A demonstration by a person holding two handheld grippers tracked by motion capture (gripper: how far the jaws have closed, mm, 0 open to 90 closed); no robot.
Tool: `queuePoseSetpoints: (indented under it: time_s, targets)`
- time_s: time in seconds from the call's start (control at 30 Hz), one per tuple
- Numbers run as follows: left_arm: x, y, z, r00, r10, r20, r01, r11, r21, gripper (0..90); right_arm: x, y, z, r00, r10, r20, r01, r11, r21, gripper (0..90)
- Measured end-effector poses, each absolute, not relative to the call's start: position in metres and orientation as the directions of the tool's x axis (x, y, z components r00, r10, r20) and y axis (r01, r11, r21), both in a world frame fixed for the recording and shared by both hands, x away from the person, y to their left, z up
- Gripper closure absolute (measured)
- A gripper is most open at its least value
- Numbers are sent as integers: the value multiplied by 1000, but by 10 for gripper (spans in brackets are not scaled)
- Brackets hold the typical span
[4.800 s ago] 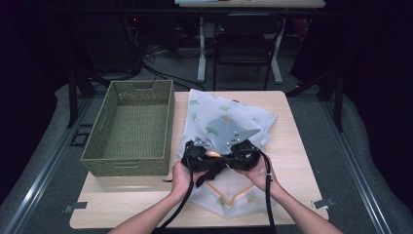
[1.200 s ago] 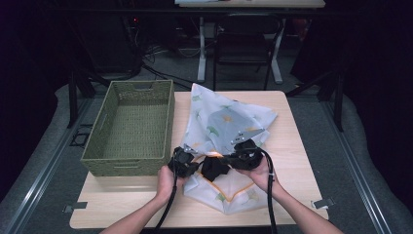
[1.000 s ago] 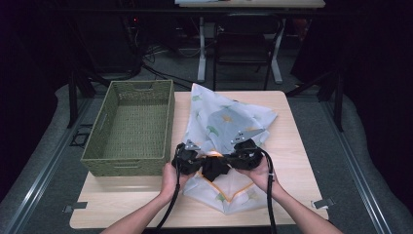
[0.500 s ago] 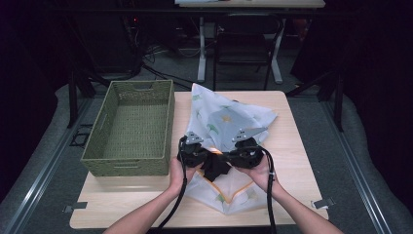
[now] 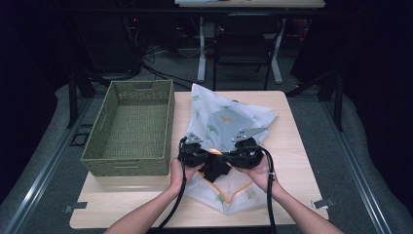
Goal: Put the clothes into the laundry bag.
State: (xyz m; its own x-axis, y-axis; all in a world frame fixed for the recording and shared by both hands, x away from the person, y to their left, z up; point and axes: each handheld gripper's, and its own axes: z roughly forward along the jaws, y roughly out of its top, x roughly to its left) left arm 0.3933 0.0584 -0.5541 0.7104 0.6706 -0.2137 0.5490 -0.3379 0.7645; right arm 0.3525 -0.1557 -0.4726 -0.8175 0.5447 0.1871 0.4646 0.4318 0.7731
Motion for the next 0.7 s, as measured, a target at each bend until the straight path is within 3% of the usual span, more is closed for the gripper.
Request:
queuePoseSetpoints:
  time_s: [0.23,0.4,0.7]
  targets:
    - [386,63,-546,745,637,-197,538,-399,743,607,353,-156,-473,-818,545,183,462,434,773,881]
    - [379,64,-539,764,609,-214,538,-418,732,405,352,-156,-473,-817,548,179,461,434,774,881]
    - [356,57,-531,790,583,-191,515,-462,721,247,353,-158,-472,-814,553,176,462,433,774,883]
